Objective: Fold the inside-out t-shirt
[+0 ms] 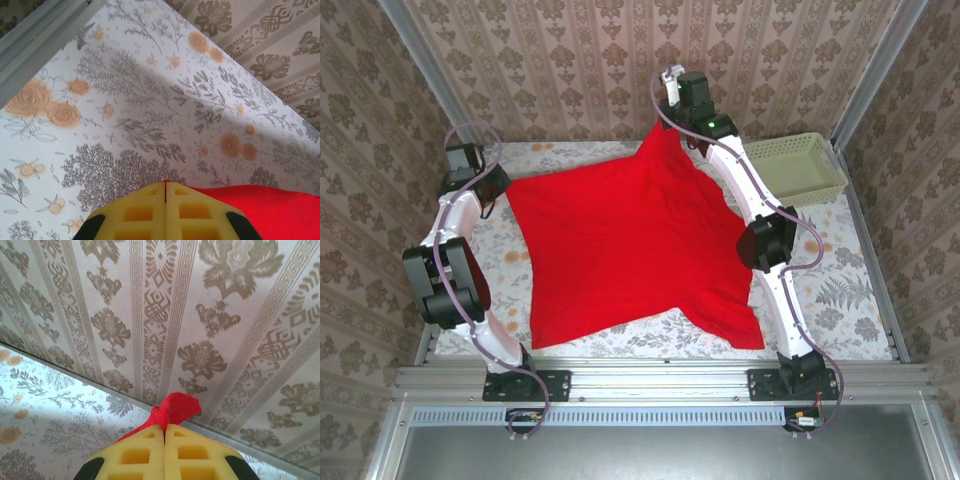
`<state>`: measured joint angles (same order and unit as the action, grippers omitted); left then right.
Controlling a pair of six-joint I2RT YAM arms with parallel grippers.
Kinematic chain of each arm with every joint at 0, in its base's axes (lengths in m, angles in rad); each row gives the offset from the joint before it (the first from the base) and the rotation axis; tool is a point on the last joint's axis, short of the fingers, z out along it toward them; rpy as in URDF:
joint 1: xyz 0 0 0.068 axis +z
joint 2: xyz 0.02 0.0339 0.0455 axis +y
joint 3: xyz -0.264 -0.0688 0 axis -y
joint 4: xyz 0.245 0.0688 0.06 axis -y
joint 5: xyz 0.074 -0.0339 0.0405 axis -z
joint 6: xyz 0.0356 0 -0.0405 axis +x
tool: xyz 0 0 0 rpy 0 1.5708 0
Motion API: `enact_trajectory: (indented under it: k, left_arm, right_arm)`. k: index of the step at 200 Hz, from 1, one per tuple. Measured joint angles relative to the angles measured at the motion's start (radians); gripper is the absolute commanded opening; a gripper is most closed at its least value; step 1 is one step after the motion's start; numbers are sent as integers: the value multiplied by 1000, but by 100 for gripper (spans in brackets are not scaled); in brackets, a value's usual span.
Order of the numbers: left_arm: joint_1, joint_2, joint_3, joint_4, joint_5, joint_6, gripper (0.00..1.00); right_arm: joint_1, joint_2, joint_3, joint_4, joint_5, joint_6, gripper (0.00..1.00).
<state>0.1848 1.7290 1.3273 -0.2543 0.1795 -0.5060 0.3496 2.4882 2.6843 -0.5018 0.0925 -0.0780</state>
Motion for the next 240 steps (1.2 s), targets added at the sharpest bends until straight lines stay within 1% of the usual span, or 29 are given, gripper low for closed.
enact_trajectory:
  k: [18, 54, 93, 123, 154, 181, 206, 240]
  left_arm:
    - [4, -31, -68, 17, 29, -22, 0]
    - [26, -56, -150, 53, 98, -52, 0]
    - [31, -124, -242, 103, 150, -74, 0]
    - [32, -239, -348, 140, 158, -87, 0]
    - [32, -370, -496, 168, 154, -105, 0]
    - [32, -487, -631, 173, 134, -124, 0]
    - [33, -584, -723, 172, 119, -138, 0]
    - [33, -656, -816, 167, 116, -155, 0]
  right_arm:
    - [0, -24, -61, -14, 9, 33, 0]
    - [-3, -177, -392, -2, 32, 95, 0]
    - [-13, -344, -633, 39, 44, 153, 0]
    - [-20, -495, -804, 81, 42, 191, 0]
    - [-20, -634, -994, 133, 38, 246, 0]
    - [-20, -697, -1139, 164, 35, 293, 0]
    - [-26, -745, -1285, 179, 40, 347, 0]
    - [-42, -821, -1473, 192, 46, 438, 0]
